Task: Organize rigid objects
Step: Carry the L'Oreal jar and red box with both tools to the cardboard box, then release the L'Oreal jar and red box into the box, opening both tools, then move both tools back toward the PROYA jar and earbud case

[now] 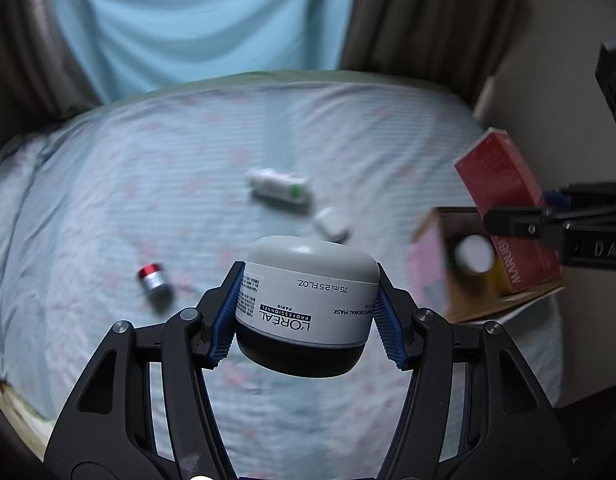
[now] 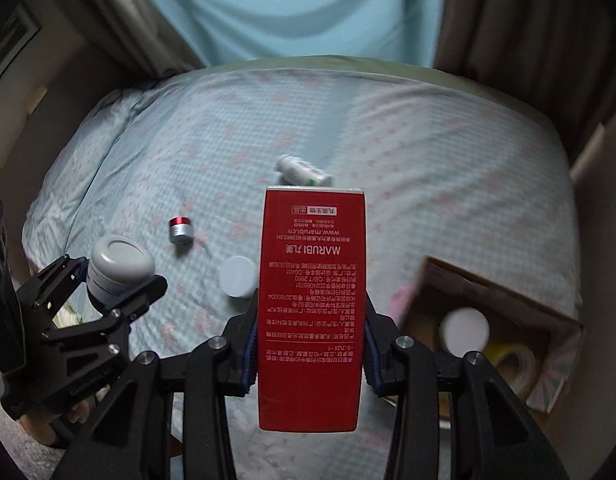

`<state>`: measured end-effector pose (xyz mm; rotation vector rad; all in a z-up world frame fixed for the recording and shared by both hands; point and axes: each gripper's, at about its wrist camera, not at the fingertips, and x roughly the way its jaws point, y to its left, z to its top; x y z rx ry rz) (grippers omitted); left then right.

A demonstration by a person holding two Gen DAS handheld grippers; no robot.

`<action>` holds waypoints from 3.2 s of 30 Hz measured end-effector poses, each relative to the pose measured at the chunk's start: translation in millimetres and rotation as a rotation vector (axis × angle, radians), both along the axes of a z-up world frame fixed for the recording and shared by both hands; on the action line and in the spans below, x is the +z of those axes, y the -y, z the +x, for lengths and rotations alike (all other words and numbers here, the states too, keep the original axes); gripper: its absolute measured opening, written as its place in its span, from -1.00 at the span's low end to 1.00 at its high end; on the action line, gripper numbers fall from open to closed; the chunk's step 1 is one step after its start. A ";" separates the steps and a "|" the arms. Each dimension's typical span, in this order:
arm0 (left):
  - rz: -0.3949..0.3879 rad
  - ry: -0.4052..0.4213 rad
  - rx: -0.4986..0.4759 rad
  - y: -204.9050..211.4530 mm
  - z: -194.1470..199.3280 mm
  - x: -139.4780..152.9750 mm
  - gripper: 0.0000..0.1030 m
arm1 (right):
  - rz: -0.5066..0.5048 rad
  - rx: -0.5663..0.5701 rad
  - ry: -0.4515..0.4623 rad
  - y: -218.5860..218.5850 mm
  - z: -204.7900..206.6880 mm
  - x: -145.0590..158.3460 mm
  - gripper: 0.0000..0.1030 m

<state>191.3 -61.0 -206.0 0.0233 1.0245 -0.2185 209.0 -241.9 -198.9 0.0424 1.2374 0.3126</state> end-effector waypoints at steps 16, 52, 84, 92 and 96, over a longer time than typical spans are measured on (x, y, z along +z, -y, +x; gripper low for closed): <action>-0.036 -0.085 -0.186 180.9 20.4 -9.5 0.09 | 0.032 -0.416 -0.069 212.7 -40.4 -9.5 -0.26; 0.064 -0.442 -0.255 262.2 42.1 -154.7 1.00 | 0.116 -0.414 -0.340 248.1 19.8 -159.1 1.00; 0.050 -0.229 -0.159 176.9 -11.5 -8.7 1.00 | 0.051 -0.383 -0.200 199.7 -22.4 -33.7 1.00; 0.026 -0.149 -0.095 85.4 -29.6 35.2 1.00 | -0.003 -0.329 -0.103 135.3 -43.0 26.8 1.00; 0.008 -0.092 -0.066 32.7 -36.4 54.3 1.00 | -0.026 -0.307 -0.039 92.3 -50.9 55.4 1.00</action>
